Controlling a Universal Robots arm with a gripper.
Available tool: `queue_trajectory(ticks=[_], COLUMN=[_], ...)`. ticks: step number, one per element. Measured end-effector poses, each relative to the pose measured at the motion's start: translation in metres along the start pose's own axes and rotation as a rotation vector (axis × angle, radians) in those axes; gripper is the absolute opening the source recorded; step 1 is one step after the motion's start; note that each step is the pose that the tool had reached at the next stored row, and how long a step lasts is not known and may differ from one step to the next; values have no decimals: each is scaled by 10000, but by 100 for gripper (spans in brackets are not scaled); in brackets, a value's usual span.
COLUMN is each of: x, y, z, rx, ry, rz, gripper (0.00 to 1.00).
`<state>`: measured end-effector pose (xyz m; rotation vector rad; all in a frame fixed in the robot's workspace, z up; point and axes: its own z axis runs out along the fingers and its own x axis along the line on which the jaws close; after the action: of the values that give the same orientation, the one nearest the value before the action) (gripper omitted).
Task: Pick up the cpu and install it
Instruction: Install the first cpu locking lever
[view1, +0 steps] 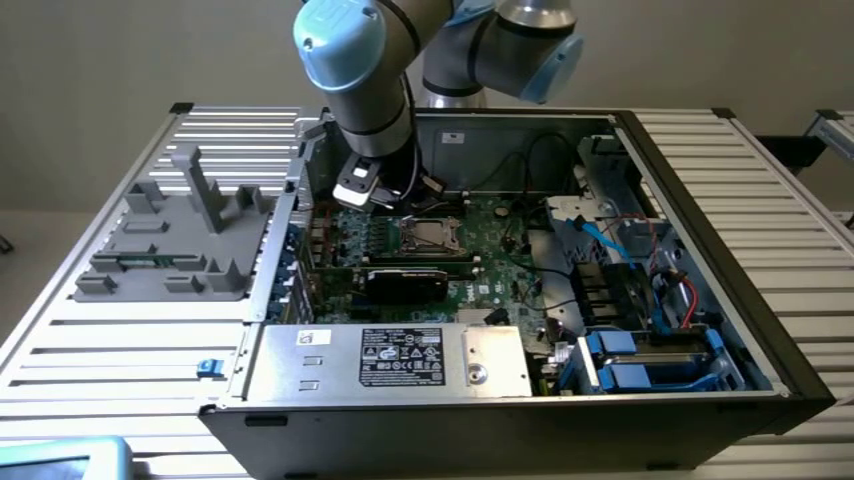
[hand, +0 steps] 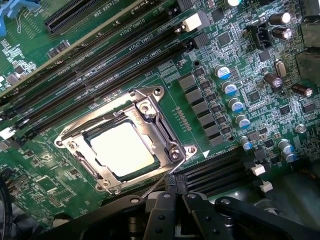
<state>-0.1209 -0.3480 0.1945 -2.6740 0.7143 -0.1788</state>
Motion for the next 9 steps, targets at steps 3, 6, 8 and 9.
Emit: queue_trajectory(ticks=[3,6,8,9], x=[3,12,14,14], y=[1,-2,-3,-5], z=[5,11,13,14], rx=[-6,-2,0,-2], ry=[0,0,2,2], rz=[0,0,0,0], gripper=[11,11,11,11])
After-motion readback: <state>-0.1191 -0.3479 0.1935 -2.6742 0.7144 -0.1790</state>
